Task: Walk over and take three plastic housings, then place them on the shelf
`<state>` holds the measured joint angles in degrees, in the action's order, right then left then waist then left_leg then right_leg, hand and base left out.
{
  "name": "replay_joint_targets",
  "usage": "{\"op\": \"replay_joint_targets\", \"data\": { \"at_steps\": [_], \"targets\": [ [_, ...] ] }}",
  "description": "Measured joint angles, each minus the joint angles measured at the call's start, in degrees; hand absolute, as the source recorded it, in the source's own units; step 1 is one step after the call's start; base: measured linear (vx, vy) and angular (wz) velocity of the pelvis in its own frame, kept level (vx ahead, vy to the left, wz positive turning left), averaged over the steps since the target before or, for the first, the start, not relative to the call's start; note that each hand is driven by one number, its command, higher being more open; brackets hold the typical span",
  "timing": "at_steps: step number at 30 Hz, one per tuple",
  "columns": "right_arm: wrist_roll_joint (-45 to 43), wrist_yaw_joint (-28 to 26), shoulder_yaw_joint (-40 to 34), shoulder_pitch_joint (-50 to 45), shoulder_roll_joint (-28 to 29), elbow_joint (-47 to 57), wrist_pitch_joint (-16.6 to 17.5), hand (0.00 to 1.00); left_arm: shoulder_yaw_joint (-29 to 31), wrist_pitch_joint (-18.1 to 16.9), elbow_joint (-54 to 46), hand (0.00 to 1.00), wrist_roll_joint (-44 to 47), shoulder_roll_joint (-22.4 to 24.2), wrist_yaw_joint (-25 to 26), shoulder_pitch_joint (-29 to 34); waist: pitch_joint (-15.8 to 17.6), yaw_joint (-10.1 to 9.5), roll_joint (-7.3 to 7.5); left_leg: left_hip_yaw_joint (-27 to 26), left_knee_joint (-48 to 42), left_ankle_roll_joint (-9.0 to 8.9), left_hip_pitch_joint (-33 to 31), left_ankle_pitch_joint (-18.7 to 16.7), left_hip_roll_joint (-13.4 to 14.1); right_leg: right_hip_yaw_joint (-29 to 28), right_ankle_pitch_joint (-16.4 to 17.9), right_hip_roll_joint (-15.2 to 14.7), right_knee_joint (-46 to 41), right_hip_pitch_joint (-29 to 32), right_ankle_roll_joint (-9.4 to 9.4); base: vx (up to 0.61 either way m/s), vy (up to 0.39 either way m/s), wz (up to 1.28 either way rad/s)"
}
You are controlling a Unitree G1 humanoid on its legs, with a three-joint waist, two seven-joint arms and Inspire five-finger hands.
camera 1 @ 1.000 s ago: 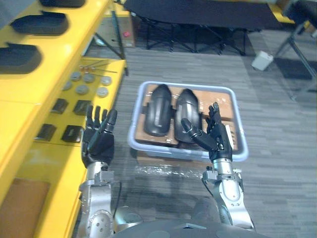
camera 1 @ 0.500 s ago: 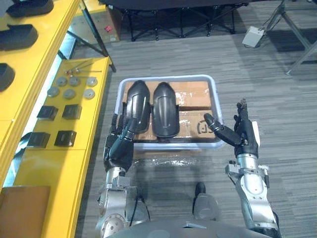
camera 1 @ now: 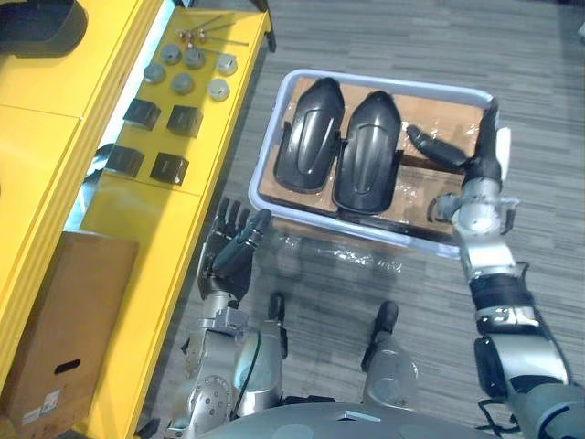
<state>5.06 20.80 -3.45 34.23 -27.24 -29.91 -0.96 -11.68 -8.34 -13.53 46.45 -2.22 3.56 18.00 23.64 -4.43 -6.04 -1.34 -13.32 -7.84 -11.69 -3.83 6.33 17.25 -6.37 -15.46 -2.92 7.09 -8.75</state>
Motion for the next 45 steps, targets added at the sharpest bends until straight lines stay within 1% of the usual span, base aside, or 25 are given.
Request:
{"op": "replay_joint_targets", "data": {
  "at_steps": [1,3,4,6,8,10,16,18,19,20,22,25,27,28,29,30,32,33,34,36,37,39,41,43,45],
  "targets": [
    [1.0,0.0,0.2,0.7,-0.3,-1.3,-0.1,1.00,-0.5,-0.1,0.1,1.00,0.0,0.0,0.0,-0.1,0.0,-0.11,0.01,0.0,0.1,-0.02,0.0,0.1,0.0,0.0,0.0,0.0,0.0,0.0,0.00,0.02,-0.006,0.04],
    [1.5,0.4,2.4,3.3,-1.9,-5.3,-1.5,1.00,-2.5,-0.3,0.8,1.00,0.0,-0.1,-0.1,-1.2,0.1,-0.29,-0.02,0.1,0.5,0.07,0.0,0.3,-0.3,0.2,0.0,-0.3,0.0,0.2,0.00,0.02,0.002,0.05],
    [1.6,0.4,3.2,4.5,-2.5,-7.1,-1.6,1.00,-3.4,-0.4,1.7,1.00,0.0,-0.1,-0.2,-2.2,0.6,-0.40,-0.36,0.1,0.4,0.11,0.0,0.3,-0.6,0.1,0.0,-0.5,-0.2,0.2,0.00,0.00,0.000,0.00],
    [1.6,0.1,3.9,5.8,-2.8,-8.8,-1.6,1.00,-3.9,-0.5,2.5,1.00,0.0,-0.1,-0.3,-2.9,0.8,-0.50,-0.58,0.1,0.5,0.18,-0.2,0.4,-0.7,0.0,0.0,-0.8,-0.5,0.7,0.00,0.00,0.000,0.00],
    [1.6,-1.6,5.9,7.7,-4.5,-11.6,-1.6,1.00,-4.6,-0.5,3.3,1.00,0.0,0.0,-0.2,-3.4,1.4,-0.69,-1.20,0.1,0.3,0.30,-0.9,0.4,-0.8,-0.1,0.0,-0.9,-1.3,1.6,0.00,0.00,0.000,0.00],
    [1.6,-3.9,7.5,10.2,-6.8,-14.7,-1.6,1.00,-5.5,-0.9,4.7,1.00,0.0,0.0,0.1,-4.4,2.8,-1.38,-2.12,0.2,0.0,0.38,-1.0,0.5,-0.7,-0.2,0.0,-1.0,-2.0,1.9,0.05,-0.03,0.001,-0.01],
    [1.6,-9.5,10.3,12.6,-7.3,-15.8,-1.7,1.00,-6.1,-1.7,6.5,1.00,0.1,0.0,0.5,-4.4,3.8,-1.80,-2.35,0.3,-0.4,0.45,-1.5,0.6,-0.7,-0.2,0.1,-1.0,-2.6,2.6,0.11,-0.03,0.000,0.01],
    [4.5,-11.8,12.5,12.8,-7.3,-15.8,-1.7,1.00,-6.7,-1.7,6.7,1.00,0.1,0.0,1.4,-4.4,3.8,-1.90,-2.35,0.3,-0.3,0.53,-1.9,0.9,-0.9,-0.2,0.1,-1.3,-3.0,3.1,0.15,0.00,0.000,0.00],
    [6.1,-12.2,13.3,12.8,-7.3,-16.0,-1.7,1.00,-6.8,-1.7,6.7,1.00,0.1,0.0,1.5,-4.4,3.8,-1.96,-2.35,0.3,-0.3,0.55,-1.9,1.0,-0.9,-0.2,0.1,-1.3,-3.1,3.1,0.15,0.00,0.000,0.00],
    [8.2,-12.9,14.5,12.8,-7.3,-16.0,-1.6,0.00,-7.0,-1.7,6.7,1.00,0.1,0.0,1.8,-4.4,3.8,-2.09,-2.35,0.3,-0.3,0.56,-1.9,1.0,-0.9,-0.2,0.1,-1.3,-3.1,3.1,0.15,0.00,0.000,0.00],
    [10.6,-13.2,15.8,12.9,-7.3,-16.1,-1.6,0.00,-7.7,-1.8,6.7,1.00,0.1,0.0,2.0,-4.4,3.8,-2.33,-2.37,0.3,-0.3,0.57,-1.9,1.1,-0.9,-0.1,0.1,-1.4,-3.2,3.1,0.15,0.00,0.000,0.00],
    [16.6,-12.9,17.3,13.1,-7.3,-17.5,-1.7,0.00,-8.3,-1.9,7.3,1.00,0.1,0.0,2.0,-4.5,3.8,-2.90,-2.38,0.4,-0.2,0.54,-1.9,1.3,-0.9,-0.1,0.1,-1.4,-3.4,3.3,0.15,0.00,0.000,0.00],
    [25.3,-12.2,18.9,14.4,-7.5,-18.6,-4.3,0.00,-8.3,-1.9,8.5,1.00,0.1,0.0,2.0,-4.5,3.8,-2.95,-2.41,0.4,0.3,0.48,-1.8,1.7,-0.9,0.0,0.1,-1.4,-3.5,3.5,0.16,0.00,0.000,0.00],
    [26.6,-11.7,19.7,14.8,-7.7,-18.8,-5.0,0.00,-8.4,-1.9,8.8,1.00,0.1,0.0,2.0,-4.5,3.8,-2.96,-2.41,0.4,0.5,0.48,-1.8,1.9,-0.9,0.0,0.1,-1.4,-3.5,3.5,0.16,-0.02,-0.009,0.03],
    [28.2,-10.8,20.8,15.8,-8.0,-19.0,-6.7,0.00,-8.8,-1.9,9.0,1.00,0.1,0.0,2.0,-4.5,3.8,-3.11,-2.44,0.5,0.8,0.42,-1.8,2.2,-0.9,0.2,0.1,-1.4,-3.5,3.6,0.16,-0.02,-0.009,0.03],
    [28.6,-10.5,21.3,16.4,-8.0,-19.4,-7.5,0.00,-9.0,-1.9,9.1,1.00,0.2,0.0,2.0,-4.5,3.8,-3.19,-2.47,0.5,1.0,0.37,-1.8,2.3,-0.9,0.3,0.1,-1.4,-3.5,3.6,0.16,-0.03,-0.012,0.07],
    [31.1,-10.3,22.5,18.2,-8.0,-21.5,-10.8,0.00,-10.0,-2.0,9.2,1.00,0.1,-0.1,2.0,-4.6,3.7,-3.32,-2.68,0.9,1.9,0.39,-1.8,3.0,-0.9,0.9,0.1,-1.4,-3.5,3.6,0.20,-0.02,-0.009,0.12],
    [32.1,-10.3,23.0,19.0,-8.0,-22.3,-11.6,0.00,-10.6,-2.0,9.2,1.00,0.1,-0.1,2.0,-4.6,3.8,-3.52,-2.81,1.0,2.2,0.33,-1.8,3.2,-0.9,1.1,0.1,-1.4,-3.5,3.6,0.23,-0.01,-0.007,0.12],
    [32.8,-10.5,23.7,19.9,-8.0,-23.6,-12.7,0.00,-11.0,-2.0,9.2,1.00,0.2,-0.1,1.9,-4.6,3.7,-3.81,-3.00,1.1,2.7,0.27,-1.7,3.6,-0.9,1.3,0.1,-1.4,-3.4,3.6,0.26,-0.01,-0.006,0.07],
    [32.8,-12.1,24.7,20.7,-8.0,-25.9,-13.5,0.00,-11.1,-2.0,9.2,1.00,0.3,0.0,1.9,-4.6,3.6,-4.25,-3.32,1.1,2.7,0.16,-1.7,3.7,-0.9,1.3,0.1,-1.4,-3.4,3.6,0.28,0.00,-0.003,0.02],
    [32.7,-12.0,24.4,20.6,-8.0,-27.7,-13.7,0.00,-11.0,-2.2,9.2,1.00,0.7,-0.1,1.8,-4.6,3.6,-4.51,-3.58,1.1,2.8,0.16,-1.7,3.8,-0.9,1.3,0.1,-1.4,-3.4,3.6,0.29,0.00,0.000,0.00],
    [32.7,-12.0,24.3,21.0,-8.0,-28.3,-13.7,0.00,-11.0,-2.5,9.2,1.00,1.0,-0.1,1.8,-4.6,3.5,-4.52,-3.69,1.0,2.8,0.11,-1.6,3.9,-0.9,1.3,0.1,-1.4,-3.4,3.6,0.29,0.00,0.000,0.00],
    [32.2,-12.5,24.1,21.5,-8.0,-31.3,-13.8,0.00,-11.0,-2.9,9.2,1.00,1.1,0.0,1.8,-4.6,3.3,-4.74,-3.96,1.1,3.0,0.08,-1.4,4.1,-0.9,1.4,0.1,-1.4,-3.4,3.3,0.29,0.00,0.000,0.00],
    [30.7,-12.4,22.6,21.6,-8.0,-32.8,-13.7,0.00,-11.0,-2.9,9.2,1.00,1.9,0.0,1.8,-4.5,3.3,-4.71,-4.02,1.1,3.6,0.07,-1.0,4.5,-0.9,1.4,0.1,-1.5,-3.4,3.2,0.31,0.00,0.000,0.00],
    [29.9,-10.4,20.6,21.9,-8.0,-35.4,-13.2,0.00,-11.0,-2.9,9.2,1.00,2.8,0.0,1.8,-4.5,3.3,-4.63,-4.06,1.2,4.5,0.07,-0.5,5.0,-0.9,1.8,0.2,-1.5,-3.4,3.0,0.50,-0.02,-0.003,0.02]
  ]
}}
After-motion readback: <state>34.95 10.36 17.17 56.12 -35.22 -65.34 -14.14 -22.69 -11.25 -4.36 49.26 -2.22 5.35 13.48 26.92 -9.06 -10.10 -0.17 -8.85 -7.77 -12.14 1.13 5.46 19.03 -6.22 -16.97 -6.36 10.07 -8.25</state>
